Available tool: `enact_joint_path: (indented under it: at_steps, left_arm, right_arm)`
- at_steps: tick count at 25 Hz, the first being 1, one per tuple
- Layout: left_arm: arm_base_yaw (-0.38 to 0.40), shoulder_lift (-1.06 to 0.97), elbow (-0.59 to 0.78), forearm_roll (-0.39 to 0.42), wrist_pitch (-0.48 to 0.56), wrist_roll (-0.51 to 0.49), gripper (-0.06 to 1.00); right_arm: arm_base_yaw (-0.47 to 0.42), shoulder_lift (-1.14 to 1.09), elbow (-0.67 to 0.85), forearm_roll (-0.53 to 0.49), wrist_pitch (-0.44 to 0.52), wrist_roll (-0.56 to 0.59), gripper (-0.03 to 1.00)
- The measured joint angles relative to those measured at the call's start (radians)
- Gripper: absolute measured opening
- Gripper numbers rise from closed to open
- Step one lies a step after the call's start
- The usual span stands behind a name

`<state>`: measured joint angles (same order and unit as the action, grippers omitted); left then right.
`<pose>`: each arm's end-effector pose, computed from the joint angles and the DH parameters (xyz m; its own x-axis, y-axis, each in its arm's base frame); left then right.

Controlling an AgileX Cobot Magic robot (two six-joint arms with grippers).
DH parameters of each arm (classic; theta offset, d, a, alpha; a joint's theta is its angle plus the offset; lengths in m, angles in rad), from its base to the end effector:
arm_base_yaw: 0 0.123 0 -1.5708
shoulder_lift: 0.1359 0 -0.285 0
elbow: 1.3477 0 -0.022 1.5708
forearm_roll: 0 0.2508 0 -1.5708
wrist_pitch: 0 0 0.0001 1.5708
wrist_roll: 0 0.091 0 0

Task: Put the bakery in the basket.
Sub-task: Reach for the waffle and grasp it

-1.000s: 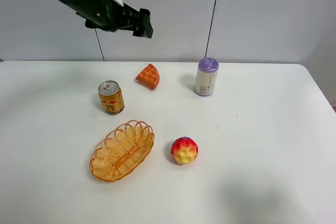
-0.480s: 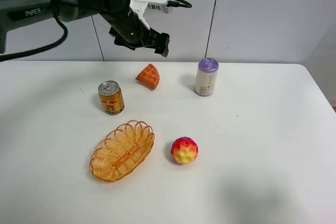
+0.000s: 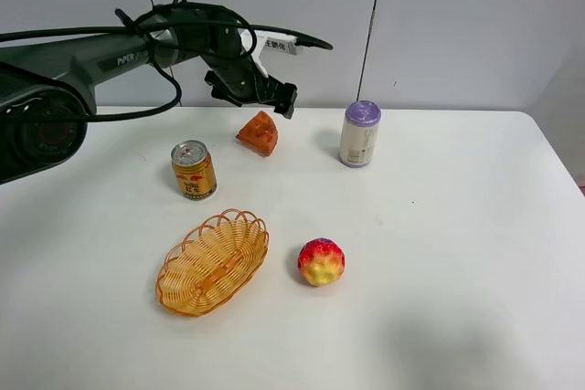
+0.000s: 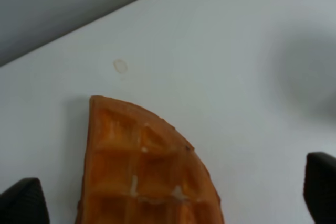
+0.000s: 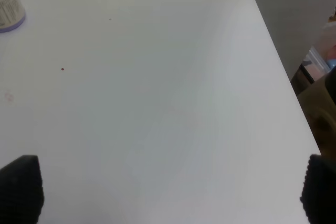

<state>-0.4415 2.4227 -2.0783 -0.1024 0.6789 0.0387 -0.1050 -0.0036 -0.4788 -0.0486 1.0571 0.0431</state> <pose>0.4857 -0.2360 0.1643 -0.7450 0.3067 -0.5924 0.4307 0.8993 -0.0760 -0.0033 -0.0035 0.2717 -0.4626 0.0680 -0.8840 0.1508 0.9886 -0.0028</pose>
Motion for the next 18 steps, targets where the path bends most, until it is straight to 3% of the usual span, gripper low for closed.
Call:
enact_joint_path:
  at_steps: [6,14,18]
  left_arm:
    - [0.033,0.033,-0.006,0.0,-0.053,0.012,0.98]
    - [0.043,0.092,-0.007,-0.015,-0.048,0.012,0.98]
    - [0.036,0.095,-0.007,-0.059,-0.052,0.012,0.98]
  right_arm:
    - [0.0,0.0,0.0,0.0,0.0,0.0,0.99]
    - [0.0,0.0,0.0,0.0,0.0,0.0,0.99]
    - [0.0,0.0,0.0,0.0,0.0,0.0,0.99]
